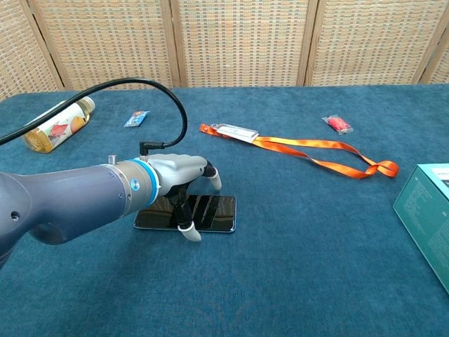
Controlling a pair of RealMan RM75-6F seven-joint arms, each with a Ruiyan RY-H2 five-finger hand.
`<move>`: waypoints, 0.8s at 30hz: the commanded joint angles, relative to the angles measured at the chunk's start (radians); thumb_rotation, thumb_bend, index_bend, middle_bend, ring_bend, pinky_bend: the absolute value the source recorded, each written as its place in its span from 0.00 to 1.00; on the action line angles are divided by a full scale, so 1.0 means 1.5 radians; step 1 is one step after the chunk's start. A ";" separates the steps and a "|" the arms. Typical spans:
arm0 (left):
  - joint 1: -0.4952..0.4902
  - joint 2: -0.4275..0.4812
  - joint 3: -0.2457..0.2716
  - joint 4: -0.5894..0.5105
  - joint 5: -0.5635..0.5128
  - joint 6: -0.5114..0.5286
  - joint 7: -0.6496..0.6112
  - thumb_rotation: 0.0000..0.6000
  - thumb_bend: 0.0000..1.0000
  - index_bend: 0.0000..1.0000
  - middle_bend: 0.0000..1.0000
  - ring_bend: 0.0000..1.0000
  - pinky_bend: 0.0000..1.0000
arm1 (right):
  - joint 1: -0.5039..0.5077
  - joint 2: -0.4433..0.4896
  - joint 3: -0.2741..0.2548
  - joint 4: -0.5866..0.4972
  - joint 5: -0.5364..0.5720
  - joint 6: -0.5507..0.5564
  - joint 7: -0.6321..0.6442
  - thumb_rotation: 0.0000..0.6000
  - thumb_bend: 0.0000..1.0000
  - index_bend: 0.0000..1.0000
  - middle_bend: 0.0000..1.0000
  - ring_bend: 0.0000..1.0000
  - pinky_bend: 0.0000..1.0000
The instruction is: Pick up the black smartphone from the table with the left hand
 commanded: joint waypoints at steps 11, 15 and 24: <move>-0.007 -0.028 0.008 0.051 0.001 -0.009 -0.028 1.00 0.14 0.53 0.00 0.00 0.00 | 0.002 0.001 0.002 0.008 0.008 -0.009 0.011 1.00 0.00 0.00 0.00 0.00 0.00; -0.007 -0.026 0.011 0.049 0.002 -0.005 -0.029 1.00 0.17 0.64 0.00 0.00 0.00 | 0.002 0.001 0.003 0.008 0.008 -0.007 0.012 1.00 0.00 0.00 0.00 0.00 0.00; 0.006 -0.006 0.017 0.025 0.033 0.013 -0.052 1.00 0.22 0.75 0.00 0.00 0.00 | 0.000 0.003 0.002 0.006 0.005 -0.005 0.017 1.00 0.00 0.00 0.00 0.00 0.00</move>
